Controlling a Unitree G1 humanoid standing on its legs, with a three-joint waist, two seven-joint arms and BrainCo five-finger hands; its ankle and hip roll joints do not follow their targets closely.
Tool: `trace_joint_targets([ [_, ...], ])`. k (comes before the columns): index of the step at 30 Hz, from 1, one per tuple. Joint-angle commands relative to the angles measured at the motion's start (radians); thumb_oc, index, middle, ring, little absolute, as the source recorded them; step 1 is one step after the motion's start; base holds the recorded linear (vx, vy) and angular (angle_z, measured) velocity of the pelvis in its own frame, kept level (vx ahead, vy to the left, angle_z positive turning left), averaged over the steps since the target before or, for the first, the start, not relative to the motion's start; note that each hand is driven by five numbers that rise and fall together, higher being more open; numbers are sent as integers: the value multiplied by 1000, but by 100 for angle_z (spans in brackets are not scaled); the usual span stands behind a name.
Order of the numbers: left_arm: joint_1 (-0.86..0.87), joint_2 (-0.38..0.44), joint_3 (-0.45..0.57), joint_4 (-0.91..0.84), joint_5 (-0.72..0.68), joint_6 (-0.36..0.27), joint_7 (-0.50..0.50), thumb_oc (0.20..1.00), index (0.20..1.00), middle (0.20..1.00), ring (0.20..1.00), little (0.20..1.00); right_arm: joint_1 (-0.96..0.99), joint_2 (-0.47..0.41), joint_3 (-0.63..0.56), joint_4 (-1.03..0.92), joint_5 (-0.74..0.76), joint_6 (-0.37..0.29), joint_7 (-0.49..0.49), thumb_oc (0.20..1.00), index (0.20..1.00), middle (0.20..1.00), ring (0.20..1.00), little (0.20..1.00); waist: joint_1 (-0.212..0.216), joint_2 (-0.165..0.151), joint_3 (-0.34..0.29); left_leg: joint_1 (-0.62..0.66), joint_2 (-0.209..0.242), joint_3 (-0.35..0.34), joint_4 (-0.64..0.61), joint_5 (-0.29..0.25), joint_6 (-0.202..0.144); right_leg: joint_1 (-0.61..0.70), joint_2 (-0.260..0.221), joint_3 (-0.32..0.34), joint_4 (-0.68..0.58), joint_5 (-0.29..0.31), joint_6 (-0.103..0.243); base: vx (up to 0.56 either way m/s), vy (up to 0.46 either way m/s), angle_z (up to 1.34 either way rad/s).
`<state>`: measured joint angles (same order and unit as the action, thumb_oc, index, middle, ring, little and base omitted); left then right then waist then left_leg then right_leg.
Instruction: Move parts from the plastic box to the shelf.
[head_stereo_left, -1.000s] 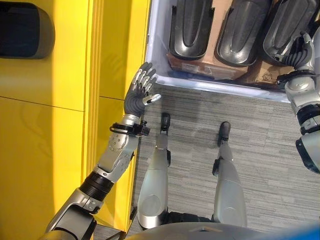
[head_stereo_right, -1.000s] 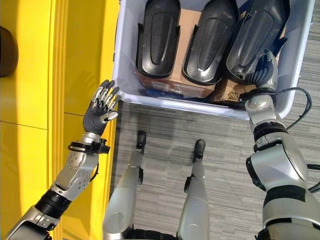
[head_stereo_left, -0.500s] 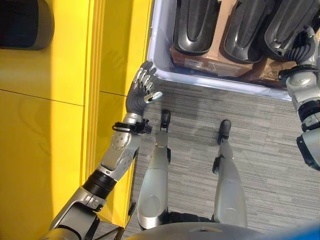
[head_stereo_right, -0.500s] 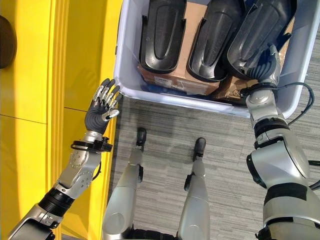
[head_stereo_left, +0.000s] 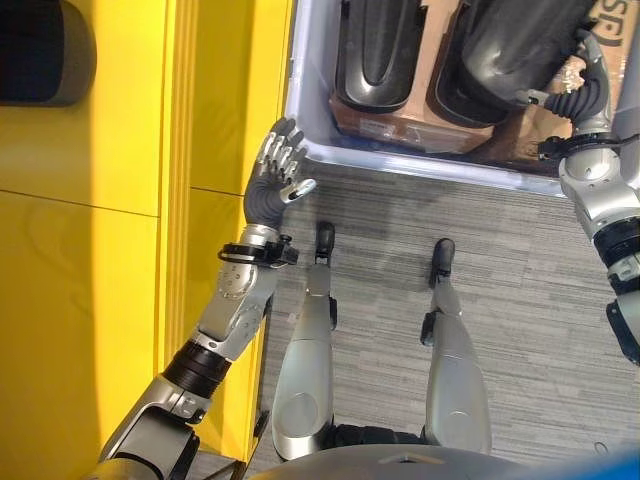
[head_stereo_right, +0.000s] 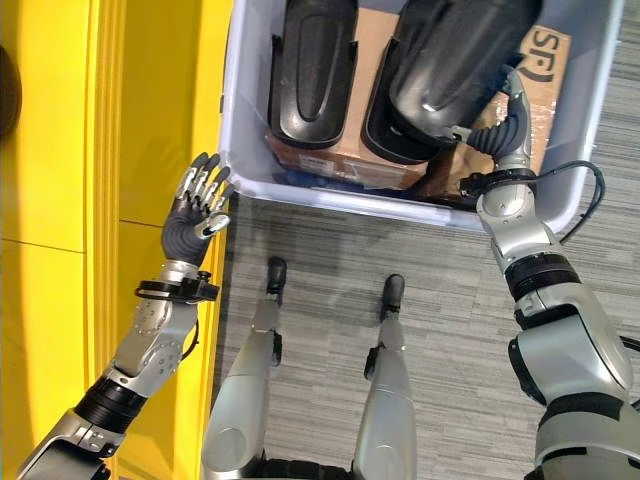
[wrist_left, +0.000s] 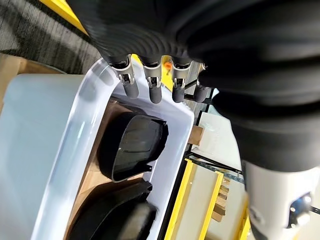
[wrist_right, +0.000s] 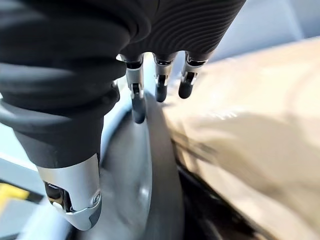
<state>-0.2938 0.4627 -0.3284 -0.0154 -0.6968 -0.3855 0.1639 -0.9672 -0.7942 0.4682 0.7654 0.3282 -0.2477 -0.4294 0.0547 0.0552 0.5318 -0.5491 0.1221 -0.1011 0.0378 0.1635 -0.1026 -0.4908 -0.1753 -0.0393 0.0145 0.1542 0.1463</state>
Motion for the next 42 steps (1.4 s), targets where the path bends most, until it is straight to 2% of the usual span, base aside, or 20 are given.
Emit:
trace_joint_targets([
  [1, 44, 32, 28, -96, -3, -60, 7, 1000, 1000, 1000, 1000, 1000, -20, -26, -29, -13, -34, -56, -43, 1000, 1000, 1000, 1000, 1000, 1, -57, -12, 41, 24, 21, 32, -111, 34, 56, -15, 22, 97, -115, -15, -14, 6, -6],
  [14, 72, 33, 59, -109, 0, -56, 11, 1000, 1000, 1000, 1000, 1000, 83, -48, -112, -137, -80, -54, -52, 1000, 1000, 1000, 1000, 1000, -20, -81, -12, 75, 35, 28, 16, -111, 34, 76, -6, 26, 91, -114, -16, -2, 1, -1],
  [22, 66, 26, 50, -104, 0, -54, 17, 1000, 1000, 1000, 1000, 1000, 54, 3, -124, -105, -42, -67, -70, 1000, 1000, 1000, 1000, 1000, -14, -80, -13, 89, 36, 34, 7, -113, 35, 85, -3, 28, 82, -114, -16, 0, 0, 0],
  [28, 51, 23, 26, -95, -17, -48, 22, 1000, 1000, 1000, 1000, 1000, -86, 102, -132, 25, 197, -125, -57, 1000, 1000, 1000, 1000, 1000, 3, -70, -13, 88, 33, 33, -1, -108, 34, 87, -3, 24, 76, -110, -18, -6, 0, -5],
  [30, 52, 22, 23, -96, -22, -46, 23, 1000, 1000, 1000, 1000, 1000, -112, 113, -127, 62, 230, -131, -51, 1000, 1000, 1000, 1000, 1000, 5, -69, -12, 87, 32, 32, -2, -108, 34, 87, -3, 24, 75, -110, -18, 0, 0, 0],
  [35, 48, 13, -11, -108, -44, -27, 29, 1000, 1000, 1000, 1000, 1000, -242, 199, -184, 269, 519, -171, -29, 1000, 1000, 1000, 1000, 1000, 23, -57, -12, 90, 30, 32, -10, -113, 32, 90, -2, 16, 72, -116, -18, 0, 0, 0],
  [42, 32, 2, -38, -111, -55, -22, 40, 1000, 1000, 1000, 1000, 1000, -330, 210, -200, 395, 587, -155, -42, 1000, 1000, 1000, 1000, 1000, 42, -43, -12, 81, 23, 23, -16, -105, 32, 90, -7, 7, 67, -113, -17, 1, -1, 1],
])
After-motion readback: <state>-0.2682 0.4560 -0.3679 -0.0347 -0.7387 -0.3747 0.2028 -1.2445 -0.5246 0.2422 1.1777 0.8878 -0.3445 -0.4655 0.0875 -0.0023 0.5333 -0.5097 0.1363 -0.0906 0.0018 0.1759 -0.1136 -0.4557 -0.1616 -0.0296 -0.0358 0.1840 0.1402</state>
